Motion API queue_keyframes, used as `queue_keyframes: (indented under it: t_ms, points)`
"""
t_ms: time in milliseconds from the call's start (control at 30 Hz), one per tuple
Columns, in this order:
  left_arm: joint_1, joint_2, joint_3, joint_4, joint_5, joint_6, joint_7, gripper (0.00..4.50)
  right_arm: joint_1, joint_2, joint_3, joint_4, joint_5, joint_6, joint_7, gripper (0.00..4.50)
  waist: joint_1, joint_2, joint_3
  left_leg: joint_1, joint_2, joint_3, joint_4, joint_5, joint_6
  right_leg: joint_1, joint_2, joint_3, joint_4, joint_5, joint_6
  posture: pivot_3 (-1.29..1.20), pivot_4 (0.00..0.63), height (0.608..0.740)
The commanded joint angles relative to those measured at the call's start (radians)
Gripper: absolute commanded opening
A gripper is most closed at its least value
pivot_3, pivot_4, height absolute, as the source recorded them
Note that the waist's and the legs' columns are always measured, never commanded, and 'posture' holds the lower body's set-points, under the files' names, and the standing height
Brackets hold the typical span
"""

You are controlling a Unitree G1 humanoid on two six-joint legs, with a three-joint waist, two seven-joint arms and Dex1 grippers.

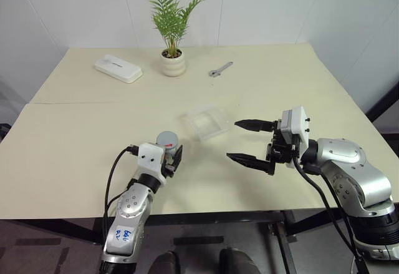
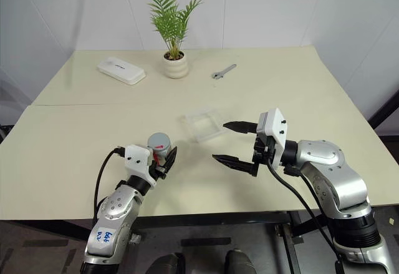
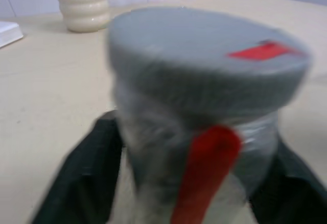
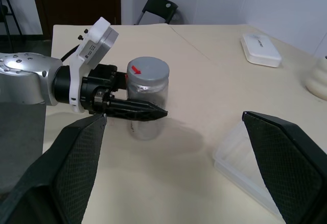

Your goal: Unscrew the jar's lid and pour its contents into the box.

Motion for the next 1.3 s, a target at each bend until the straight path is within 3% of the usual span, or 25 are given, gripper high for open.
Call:
queue_keyframes:
  t_ms: [33, 167, 367, 500, 733, 967, 1300]
  points:
    - [-0.003, 0.014, 0.016, -0.053, -0.012, 0.005, -0.007, 1.9, 0.0, 0.008, -0.019, -0.016, 0.0, -0.022, -0.009, 4.5, 0.0, 0.0, 0.0, 0.0, 0.0, 0.0, 0.0, 0.0, 0.0, 0.0, 0.0, 0.0, 0.0, 0.0, 0.0, 0.0, 0.15, 0.74]
    - [-0.03, 0.046, 0.043, -0.063, -0.085, -0.007, -0.08, 1.91, -0.017, 0.03, -0.01, -0.006, -0.005, -0.021, -0.03, 4.5, 0.0, 0.0, 0.0, 0.0, 0.0, 0.0, 0.0, 0.0, 0.0, 0.0, 0.0, 0.0, 0.0, -0.001, -0.002, 0.0, 0.15, 0.74]
    - [-0.135, 0.29, 0.126, -0.064, -0.392, 0.108, -0.47, 1.91, -0.182, 0.156, 0.075, -0.032, 0.062, 0.2, -0.17, 4.5, -0.01, 0.0, 0.0, 0.0, 0.003, 0.001, 0.0, 0.001, -0.001, -0.002, 0.002, 0.001, 0.001, -0.002, -0.009, 0.0, 0.15, 0.74]
    - [-0.203, 0.389, 0.127, 0.002, -0.461, 0.165, -0.588, 1.91, -0.285, 0.257, 0.151, -0.018, 0.05, 0.28, -0.234, 4.5, -0.021, 0.0, 0.0, 0.0, 0.004, 0.0, -0.001, 0.001, -0.001, -0.002, 0.002, 0.0, 0.002, -0.002, -0.011, 0.0, 0.15, 0.74]
    - [-0.261, 0.419, 0.105, 0.054, -0.462, 0.178, -0.653, 1.91, -0.355, 0.377, 0.231, 0.037, -0.006, 0.304, -0.295, 4.5, -0.025, -0.001, 0.0, -0.002, 0.002, 0.001, -0.003, -0.001, 0.001, -0.003, -0.002, 0.0, -0.001, 0.002, -0.003, 0.0, 0.15, 0.74]
    - [-0.268, 0.425, 0.096, 0.078, -0.455, 0.166, -0.688, 1.91, -0.373, 0.392, 0.281, 0.081, -0.061, 0.304, -0.285, 4.5, -0.028, -0.001, 0.0, -0.002, 0.002, 0.001, -0.003, -0.001, 0.001, -0.004, -0.002, 0.0, 0.0, 0.002, -0.003, 0.0, 0.15, 0.74]
    - [-0.27, 0.419, 0.083, 0.075, -0.446, 0.16, -0.68, 1.91, -0.386, 0.431, 0.256, 0.106, -0.064, 0.308, -0.293, 4.5, -0.027, -0.001, 0.0, -0.002, 0.003, 0.001, -0.004, -0.001, 0.0, -0.005, -0.002, 0.0, 0.001, 0.002, -0.003, 0.0, 0.15, 0.74]
